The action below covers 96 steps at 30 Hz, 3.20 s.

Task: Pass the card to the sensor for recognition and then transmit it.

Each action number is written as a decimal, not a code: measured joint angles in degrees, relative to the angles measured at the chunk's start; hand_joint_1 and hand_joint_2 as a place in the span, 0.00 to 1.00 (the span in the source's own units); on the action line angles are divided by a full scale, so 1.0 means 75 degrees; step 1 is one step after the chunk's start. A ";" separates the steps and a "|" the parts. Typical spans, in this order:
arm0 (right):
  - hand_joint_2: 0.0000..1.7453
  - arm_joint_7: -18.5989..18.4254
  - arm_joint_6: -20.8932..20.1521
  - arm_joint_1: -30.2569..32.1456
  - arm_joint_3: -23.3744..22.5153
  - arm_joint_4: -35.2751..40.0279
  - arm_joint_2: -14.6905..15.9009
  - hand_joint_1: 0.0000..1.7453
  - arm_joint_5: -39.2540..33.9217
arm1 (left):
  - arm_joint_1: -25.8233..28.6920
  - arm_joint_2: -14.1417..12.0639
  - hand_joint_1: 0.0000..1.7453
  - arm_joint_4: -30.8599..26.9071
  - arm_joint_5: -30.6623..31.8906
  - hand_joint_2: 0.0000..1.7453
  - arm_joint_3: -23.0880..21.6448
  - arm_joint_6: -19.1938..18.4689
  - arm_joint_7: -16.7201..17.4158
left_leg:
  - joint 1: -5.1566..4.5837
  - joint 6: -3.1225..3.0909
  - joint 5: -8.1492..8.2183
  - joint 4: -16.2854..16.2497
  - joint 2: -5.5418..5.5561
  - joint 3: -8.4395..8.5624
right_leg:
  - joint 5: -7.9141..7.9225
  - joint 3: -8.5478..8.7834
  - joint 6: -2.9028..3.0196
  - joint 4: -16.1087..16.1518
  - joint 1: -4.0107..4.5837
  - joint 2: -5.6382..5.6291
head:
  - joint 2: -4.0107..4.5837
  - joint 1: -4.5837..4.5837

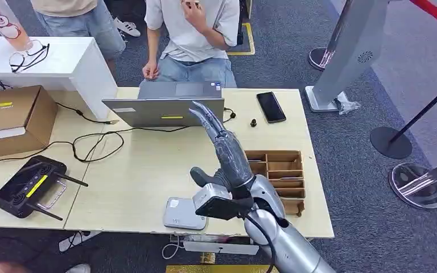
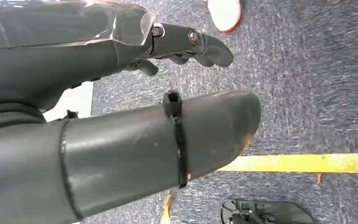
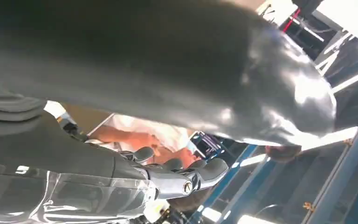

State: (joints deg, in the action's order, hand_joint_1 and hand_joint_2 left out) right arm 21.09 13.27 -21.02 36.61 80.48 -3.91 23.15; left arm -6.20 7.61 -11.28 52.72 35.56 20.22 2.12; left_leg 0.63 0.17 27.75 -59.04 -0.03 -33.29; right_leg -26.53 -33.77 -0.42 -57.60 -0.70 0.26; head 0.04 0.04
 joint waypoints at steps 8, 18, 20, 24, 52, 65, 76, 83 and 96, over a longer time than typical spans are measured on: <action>0.00 -0.0067 -0.0044 -0.0024 0.0023 0.0000 -0.0128 0.00 0.0032 | 0.0058 -0.0015 0.00 0.0000 -0.0061 0.00 0.0108 -0.0050 0.0026 | -0.0001 0.0000 0.0000 0.0000 0.0001 -0.0001 | 0.0000 0.0000 0.0000 0.0000 -0.0001 0.0001 | 0.0000 0.0000; 0.00 -0.0079 -0.0067 -0.0039 0.0023 0.0020 -0.0163 0.00 0.0032 | 0.0101 -0.0017 0.00 0.0000 -0.0084 0.00 0.0172 -0.0058 0.0012 | -0.0001 0.0000 0.0000 0.0000 0.0000 0.0000 | 0.0000 0.0000 0.0000 0.0000 0.0000 0.0000 | 0.0000 0.0000; 0.00 -0.0079 -0.0053 -0.0036 0.0026 0.0020 -0.0163 0.00 0.0032 | 0.0102 -0.0017 0.00 0.0000 -0.0070 0.00 0.0175 -0.0099 0.0012 | -0.0001 0.0000 0.0000 0.0000 0.0000 0.0000 | 0.0000 0.0000 0.0000 0.0000 0.0000 0.0000 | 0.0000 0.0000; 0.00 -0.0073 0.0041 -0.0006 0.0023 0.0020 -0.0163 0.00 0.0035 | 0.0104 -0.0017 0.00 0.0000 -0.0012 0.00 0.0175 -0.0122 0.0018 | -0.0001 0.0000 0.0000 0.0000 0.0000 0.0001 | 0.0000 0.0000 0.0000 0.0000 0.0000 0.0000 | 0.0000 0.0000; 0.00 -0.0758 0.1938 0.0328 -0.0055 -0.0510 0.0125 0.00 0.3485 | 0.0144 0.0035 0.00 0.0000 0.0029 0.00 0.0233 0.0038 -0.0032 | -0.0001 0.0000 0.0000 0.0000 0.0000 0.0002 | 0.0000 -0.0001 0.0000 0.0001 -0.0001 -0.0001 | 0.0000 0.0000; 1.00 -0.1571 0.2098 0.0684 -0.0201 -0.0390 0.0155 0.00 0.5348 | 0.0156 0.0067 0.00 0.0000 -0.0012 0.00 0.0286 0.0032 -0.0032 | -0.0001 0.0000 0.0000 0.0000 0.0000 0.0002 | 0.0000 -0.0001 0.0000 0.0001 0.0000 -0.0002 | 0.0000 0.0000; 1.00 -0.1923 0.2005 0.0835 -0.0405 -0.0315 0.0155 0.00 0.6099 | 0.0150 0.0064 0.00 0.0000 -0.0015 0.00 0.0294 -0.0052 0.0023 | -0.0001 0.0000 0.0000 0.0000 -0.0001 0.0003 | 0.0000 0.0000 0.0000 0.0001 0.0000 -0.0002 | 0.0000 0.0000; 1.00 -0.2183 0.1743 0.0949 -0.0516 -0.0251 0.0155 0.00 0.6510 | 0.0149 0.0064 0.00 0.0000 0.0012 0.00 0.0294 -0.0079 0.0023 | -0.0001 0.0000 0.0000 0.0000 0.0000 0.0002 | 0.0000 -0.0001 0.0000 0.0001 0.0000 -0.0002 | 0.0000 -0.0003; 1.00 -0.2574 0.0897 0.0939 -0.0627 -0.0143 0.0172 0.00 0.6767 | 0.0147 0.0064 0.00 0.0000 0.0050 0.00 0.0294 -0.0099 0.0015 | -0.0001 0.0000 0.0000 0.0000 -0.0001 0.0003 | 0.0000 0.0000 0.0000 0.0001 0.0000 -0.0002 | 0.0000 0.0000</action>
State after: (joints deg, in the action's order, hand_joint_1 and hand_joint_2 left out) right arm 1.79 20.00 -13.97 31.91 79.41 -2.62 73.90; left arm -5.09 8.09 -11.28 53.09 37.77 19.47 2.23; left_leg 0.62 0.17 27.75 -59.04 -0.04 -33.27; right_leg -26.53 -33.77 -0.42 -57.60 -0.71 0.24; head 0.04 0.04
